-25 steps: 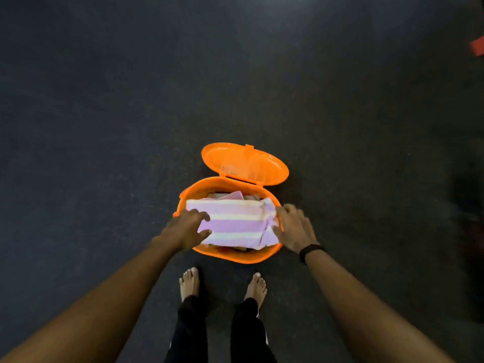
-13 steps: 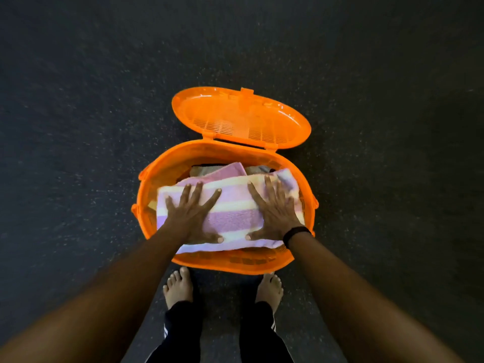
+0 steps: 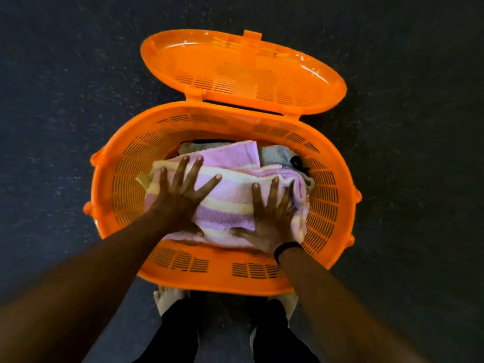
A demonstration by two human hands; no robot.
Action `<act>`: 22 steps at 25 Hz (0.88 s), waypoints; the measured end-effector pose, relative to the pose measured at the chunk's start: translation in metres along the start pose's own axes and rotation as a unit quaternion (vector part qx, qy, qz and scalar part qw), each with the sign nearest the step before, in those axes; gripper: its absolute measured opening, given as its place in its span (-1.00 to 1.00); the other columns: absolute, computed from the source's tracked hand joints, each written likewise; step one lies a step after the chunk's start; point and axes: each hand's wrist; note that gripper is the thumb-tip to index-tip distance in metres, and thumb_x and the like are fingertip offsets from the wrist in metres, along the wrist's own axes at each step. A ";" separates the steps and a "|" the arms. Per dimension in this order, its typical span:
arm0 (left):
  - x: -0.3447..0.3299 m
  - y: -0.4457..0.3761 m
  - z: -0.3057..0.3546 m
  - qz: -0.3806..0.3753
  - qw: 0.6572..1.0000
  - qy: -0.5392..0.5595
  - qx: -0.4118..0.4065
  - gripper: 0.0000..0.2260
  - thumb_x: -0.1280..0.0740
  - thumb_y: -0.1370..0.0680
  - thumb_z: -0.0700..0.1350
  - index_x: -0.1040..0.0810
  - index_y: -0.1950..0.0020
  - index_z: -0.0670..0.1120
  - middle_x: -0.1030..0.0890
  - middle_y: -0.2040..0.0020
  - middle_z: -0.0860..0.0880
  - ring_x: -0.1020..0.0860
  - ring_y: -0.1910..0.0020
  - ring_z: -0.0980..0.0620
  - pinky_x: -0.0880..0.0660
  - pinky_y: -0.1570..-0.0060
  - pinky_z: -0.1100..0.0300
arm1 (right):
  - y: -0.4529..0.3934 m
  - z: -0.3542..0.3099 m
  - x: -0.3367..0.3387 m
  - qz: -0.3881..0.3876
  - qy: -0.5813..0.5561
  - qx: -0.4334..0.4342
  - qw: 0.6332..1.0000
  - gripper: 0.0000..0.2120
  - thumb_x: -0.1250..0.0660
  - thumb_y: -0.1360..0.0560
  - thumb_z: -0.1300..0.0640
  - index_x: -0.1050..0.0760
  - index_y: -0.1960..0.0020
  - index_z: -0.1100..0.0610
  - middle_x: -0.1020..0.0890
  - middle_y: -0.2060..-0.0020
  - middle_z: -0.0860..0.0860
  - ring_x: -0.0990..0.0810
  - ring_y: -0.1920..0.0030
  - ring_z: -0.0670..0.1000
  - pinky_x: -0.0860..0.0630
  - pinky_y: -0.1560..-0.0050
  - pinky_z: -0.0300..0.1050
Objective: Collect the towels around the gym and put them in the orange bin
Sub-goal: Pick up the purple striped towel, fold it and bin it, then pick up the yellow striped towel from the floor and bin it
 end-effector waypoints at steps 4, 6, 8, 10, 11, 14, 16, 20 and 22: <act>0.033 0.012 0.013 -0.091 0.995 0.014 0.045 0.33 -0.49 -0.10 0.41 0.59 -0.35 0.25 0.59 -0.40 -0.10 0.41 -0.45 -0.27 0.07 -0.28 -0.50 | 0.012 0.003 0.036 -0.046 0.001 0.008 0.999 0.06 0.17 -0.15 -0.67 0.49 -0.45 -0.20 0.40 -0.49 0.06 0.41 -0.46 0.32 0.14 -0.35 0.45; 0.056 0.022 0.017 -0.107 0.992 0.041 0.048 0.25 -0.44 -0.16 0.44 0.52 -0.40 0.26 0.50 -0.46 -0.10 0.38 -0.47 -0.26 0.07 -0.32 -0.46 | 0.021 0.004 0.060 -0.075 -0.008 0.021 0.997 0.07 0.16 -0.15 -0.67 0.38 -0.50 -0.19 0.35 -0.51 0.07 0.36 -0.49 0.27 0.14 -0.41 0.37; 0.094 0.037 0.025 -0.113 0.992 0.055 0.033 0.09 -0.32 -0.26 0.48 0.39 -0.48 0.25 0.37 -0.53 -0.12 0.28 -0.52 -0.24 0.03 -0.38 -0.39 | 0.029 -0.001 0.101 -0.099 -0.049 0.012 0.994 0.06 0.16 -0.18 -0.66 0.23 -0.54 -0.15 0.23 -0.55 0.07 0.25 -0.53 0.20 0.07 -0.48 0.29; 0.145 0.049 0.039 -0.087 0.993 0.073 0.037 -0.03 -0.18 -0.31 0.53 0.23 -0.54 0.19 0.18 -0.58 -0.12 0.14 -0.55 -0.19 -0.04 -0.44 -0.27 | 0.038 -0.014 0.158 -0.103 -0.121 -0.013 0.987 -0.07 -0.02 -0.34 -0.54 0.09 -0.56 -0.10 0.08 -0.56 0.03 0.11 -0.55 0.12 -0.02 -0.49 0.20; 0.174 0.055 0.047 -0.061 0.992 0.101 0.054 -0.05 -0.10 -0.30 0.56 0.13 -0.55 0.17 0.07 -0.59 -0.11 0.05 -0.55 -0.16 -0.08 -0.45 -0.21 | 0.043 -0.022 0.191 -0.087 -0.157 -0.018 0.984 -0.15 -0.12 -0.42 -0.45 0.03 -0.56 -0.07 0.01 -0.56 0.01 0.03 -0.55 0.09 -0.08 -0.49 0.15; 0.270 0.071 0.070 0.012 0.969 0.216 0.119 -0.06 -0.04 -0.27 0.58 -0.08 -0.55 0.12 -0.17 -0.55 -0.01 -0.19 -0.51 -0.07 -0.22 -0.42 -0.05 | 0.058 -0.041 0.295 -0.018 -0.234 -0.018 0.972 -0.29 -0.25 -0.49 -0.27 -0.14 -0.52 -0.01 -0.19 -0.51 0.01 -0.21 -0.48 0.06 -0.27 -0.41 0.06; 0.349 0.086 0.081 0.055 0.953 0.258 0.148 -0.09 -0.11 -0.28 0.54 -0.11 -0.54 0.13 -0.21 -0.53 0.00 -0.27 -0.46 -0.07 -0.31 -0.36 -0.07 | 0.076 -0.050 0.378 0.019 -0.238 -0.022 0.971 -0.29 -0.25 -0.49 -0.26 -0.14 -0.52 0.03 -0.25 -0.47 0.04 -0.27 -0.45 0.08 -0.31 -0.37 0.05; 0.513 0.132 0.100 0.135 0.937 0.280 0.160 -0.06 -0.11 -0.23 0.53 -0.13 -0.54 0.12 -0.29 -0.49 0.00 -0.32 -0.43 -0.06 -0.37 -0.30 -0.08 | 0.133 -0.057 0.549 0.071 -0.257 -0.035 0.963 -0.25 -0.25 -0.49 -0.26 -0.06 -0.54 0.01 -0.24 -0.48 0.05 -0.30 -0.44 0.07 -0.32 -0.38 0.03; 0.579 0.154 0.112 0.165 0.934 0.273 0.159 -0.11 -0.18 -0.29 0.51 -0.14 -0.53 0.13 -0.32 -0.47 -0.01 -0.33 -0.41 -0.05 -0.37 -0.28 -0.03 | 0.165 -0.058 0.618 0.085 -0.273 -0.040 0.957 -0.23 -0.25 -0.46 -0.31 -0.07 -0.53 -0.02 -0.23 -0.49 0.04 -0.30 -0.44 0.08 -0.35 -0.36 0.08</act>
Point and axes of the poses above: each hand's wrist, its own y-axis away from the middle knuckle, its own x-axis out of the back of the hand, z = x × y
